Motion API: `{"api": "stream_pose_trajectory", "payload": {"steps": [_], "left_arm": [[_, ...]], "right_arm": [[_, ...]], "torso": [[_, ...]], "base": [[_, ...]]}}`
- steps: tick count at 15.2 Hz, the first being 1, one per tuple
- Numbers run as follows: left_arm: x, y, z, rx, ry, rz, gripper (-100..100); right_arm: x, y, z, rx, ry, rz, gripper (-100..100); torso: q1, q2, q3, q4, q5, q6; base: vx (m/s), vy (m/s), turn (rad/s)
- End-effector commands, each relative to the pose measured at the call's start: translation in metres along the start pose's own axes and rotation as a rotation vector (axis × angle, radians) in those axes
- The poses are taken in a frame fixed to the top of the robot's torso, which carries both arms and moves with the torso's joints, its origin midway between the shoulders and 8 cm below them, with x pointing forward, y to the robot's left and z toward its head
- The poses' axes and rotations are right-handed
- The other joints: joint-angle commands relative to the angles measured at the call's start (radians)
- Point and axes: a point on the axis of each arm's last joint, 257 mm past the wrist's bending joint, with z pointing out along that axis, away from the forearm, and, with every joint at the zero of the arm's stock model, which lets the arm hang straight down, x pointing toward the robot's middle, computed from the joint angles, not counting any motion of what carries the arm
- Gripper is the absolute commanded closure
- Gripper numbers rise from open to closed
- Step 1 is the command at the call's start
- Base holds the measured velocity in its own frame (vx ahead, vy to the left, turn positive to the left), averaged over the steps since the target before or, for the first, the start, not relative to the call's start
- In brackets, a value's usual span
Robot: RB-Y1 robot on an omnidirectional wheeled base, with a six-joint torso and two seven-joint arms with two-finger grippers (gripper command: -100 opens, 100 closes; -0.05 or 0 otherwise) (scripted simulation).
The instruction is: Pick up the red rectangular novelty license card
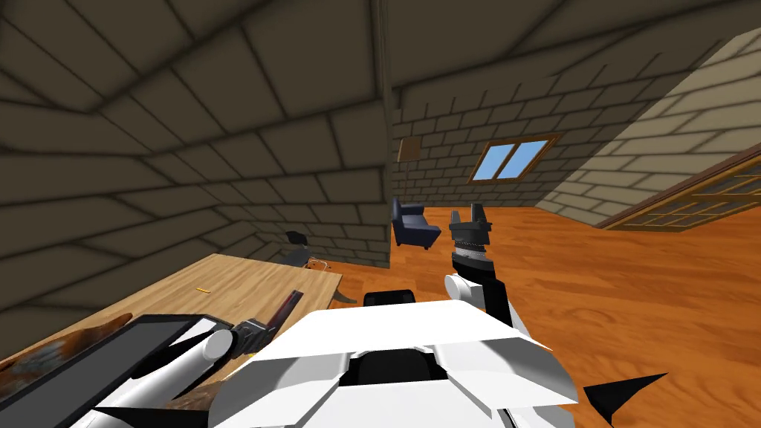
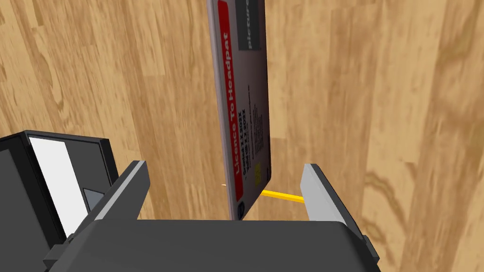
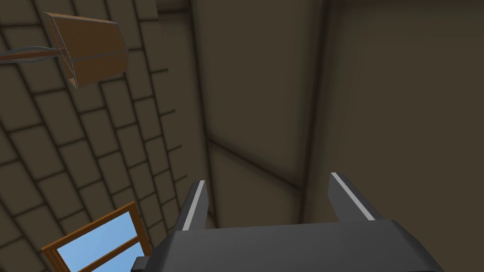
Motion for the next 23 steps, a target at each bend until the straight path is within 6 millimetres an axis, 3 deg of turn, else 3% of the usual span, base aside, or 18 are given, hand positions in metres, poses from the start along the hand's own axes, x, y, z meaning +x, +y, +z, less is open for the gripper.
{"api": "stream_pose_trajectory", "payload": {"steps": [1, 3, 4, 6, 7, 9, 10, 12, 17, 23], "left_arm": [[-0.02, 0.005, -0.003, -0.039, -0.031, -0.055, -100], [-0.023, 0.012, -0.003, -0.065, -0.043, -0.055, -100], [-0.038, 0.013, -0.005, -0.084, -0.061, -0.102, -100], [-0.04, 0.02, -0.006, -0.111, -0.073, -0.103, -100], [-0.054, 0.023, -0.009, -0.133, -0.09, -0.148, -100], [-0.056, 0.028, -0.01, -0.155, -0.099, -0.149, -100], [-0.068, 0.033, -0.014, -0.181, -0.116, -0.192, -100], [-0.069, 0.037, -0.015, -0.196, -0.123, -0.193, -100], [-0.1, 0.058, -0.029, -0.296, -0.172, -0.309, -100], [-0.118, 0.078, -0.043, -0.383, -0.206, -0.395, -100]], "right_arm": [[0.0, 0.0, 0.0, 0.0, 0.0, 0.0, 0], [0.0, 0.0, 0.0, 0.0, 0.0, 0.0, 0], [0.0, 0.0, 0.0, 0.0, 0.0, 0.0, 0], [0.0, 0.0, 0.0, 0.0, 0.0, 0.0, 0], [0.0, 0.0, 0.0, 0.0, 0.0, 0.0, 0], [0.0, 0.0, 0.0, 0.0, 0.0, 0.0, 0], [0.0, 0.0, 0.0, 0.0, 0.0, 0.0, 0], [0.0, 0.0, 0.0, 0.0, 0.0, 0.0, 0], [0.0, 0.0, 0.0, 0.0, 0.0, 0.0, 0], [0.0, 0.0, 0.0, 0.0, 0.0, 0.0, 0]], "torso": [[0.0, 0.0, 0.0, 0.0, 0.0, 0.0], [0.001, 0.0, 0.0, 0.0, 0.0, 0.0], [0.001, 0.0, 0.0, 0.0, 0.0, 0.0], [0.001, 0.0, 0.0, 0.0, 0.0, 0.0], [0.001, 0.0, 0.0, 0.0, 0.0, 0.0], [0.001, 0.0, 0.0, 0.0, 0.0, 0.0], [0.001, 0.0, 0.0, 0.0, 0.0, 0.0], [0.001, 0.0, 0.0, 0.0, 0.0, 0.0], [0.002, 0.001, 0.001, 0.0, 0.0, 0.0], [0.001, 0.001, 0.001, 0.0, 0.0, 0.0]], "base": [[0.009, 0.033, -0.244], [0.009, 0.039, -0.154], [0.008, 0.036, -0.188], [0.007, 0.044, -0.147], [0.005, 0.042, -0.178], [0.0, 0.038, -0.157], [-0.004, 0.037, -0.175], [0.003, 0.039, -0.141], [-0.005, 0.05, -0.195], [-0.014, 0.046, -0.142]]}}
